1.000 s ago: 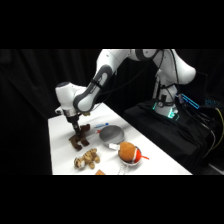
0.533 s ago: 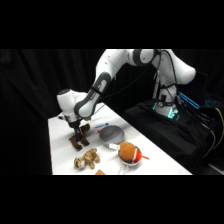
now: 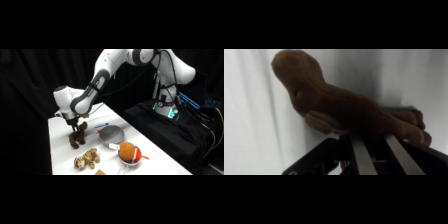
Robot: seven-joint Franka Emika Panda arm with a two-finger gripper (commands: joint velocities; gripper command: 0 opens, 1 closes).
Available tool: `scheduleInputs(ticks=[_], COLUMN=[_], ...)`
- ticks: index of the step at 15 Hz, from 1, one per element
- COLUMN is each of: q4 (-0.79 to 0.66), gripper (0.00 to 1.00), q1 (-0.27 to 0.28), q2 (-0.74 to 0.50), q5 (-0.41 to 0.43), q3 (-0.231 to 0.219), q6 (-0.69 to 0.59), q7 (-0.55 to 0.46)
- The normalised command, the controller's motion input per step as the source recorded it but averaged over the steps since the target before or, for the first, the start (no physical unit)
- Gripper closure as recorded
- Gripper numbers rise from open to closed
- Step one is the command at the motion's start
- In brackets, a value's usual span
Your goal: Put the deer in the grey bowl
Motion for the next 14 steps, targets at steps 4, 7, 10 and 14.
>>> scheduleInputs(ticks=[4,7,10,14], q4=[-0.09,-0.28,-0.6,-0.96], gripper=[0.93,0.93,0.93,0.93], q1=[-0.016,0.026,0.069,0.131], q2=[-0.34,-0.5,-0.69,-0.89], q5=[0.068,0.058,0.052,-0.002], q3=[0.008,0.014,0.005,-0.032], q6=[-0.3,-0.24,-0.12,0.03], q7=[-0.17,-0.19,-0.15,-0.06])
